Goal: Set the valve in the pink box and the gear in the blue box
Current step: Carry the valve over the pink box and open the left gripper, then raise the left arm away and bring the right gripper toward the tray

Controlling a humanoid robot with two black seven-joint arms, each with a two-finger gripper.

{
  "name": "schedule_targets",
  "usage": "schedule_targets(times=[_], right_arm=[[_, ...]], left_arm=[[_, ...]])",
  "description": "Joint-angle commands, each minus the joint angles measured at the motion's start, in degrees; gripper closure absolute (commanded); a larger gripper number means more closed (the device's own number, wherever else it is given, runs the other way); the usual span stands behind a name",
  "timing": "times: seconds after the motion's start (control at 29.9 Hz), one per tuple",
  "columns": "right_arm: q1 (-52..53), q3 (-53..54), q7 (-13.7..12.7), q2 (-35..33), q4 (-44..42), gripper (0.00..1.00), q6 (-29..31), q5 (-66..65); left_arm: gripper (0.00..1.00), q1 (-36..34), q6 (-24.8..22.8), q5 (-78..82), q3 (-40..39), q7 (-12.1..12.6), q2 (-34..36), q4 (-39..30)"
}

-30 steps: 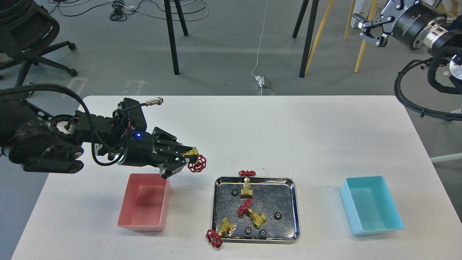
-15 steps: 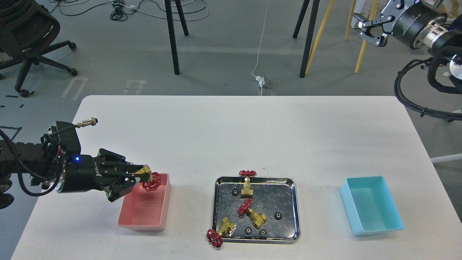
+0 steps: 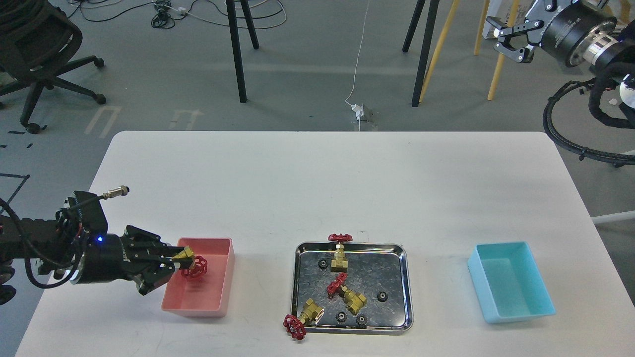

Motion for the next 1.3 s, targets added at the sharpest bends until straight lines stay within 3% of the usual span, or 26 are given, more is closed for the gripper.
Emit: schedule_targets(times=[0.0, 0.27, 0.84, 1.0, 1.1, 1.27], right_arm=[[0.0, 0.0, 0.0, 0.0, 0.0, 0.01, 0.0, 0.0], [-0.4, 0.0, 0.0, 0.0, 0.1, 0.01, 0.0, 0.0], [-1.8, 1.2, 0.9, 0.0, 3.5, 0.01, 0.0, 0.3], [-2.5, -0.1, 0.9, -0.2, 9.4, 0.01, 0.0, -1.3], [-1.6, -2.1, 0.9, -0.4, 10.4, 0.01, 0.0, -9.3], [-0.9, -4.0, 1.1, -0.7, 14.7, 0.01, 0.0, -35.5]], left_arm=[[0.82, 3.4, 0.0, 0.0, -3.1, 0.0, -0.3, 0.7], [0.78, 6.0, 0.0, 0.1, -5.4, 0.0, -0.5, 1.6], [0.5, 5.9, 0.0, 0.0, -7.9, 0.0, 0.5, 0.8], [0.42, 5.9, 0.0, -1.1, -16.4, 0.0, 5.2, -0.4], [0.41, 5.9, 0.0, -3.7, -25.4, 0.0, 9.3, -3.2], [0.38, 7.0, -10.3, -20.3, -42.3, 0.0, 11.1, -6.5]])
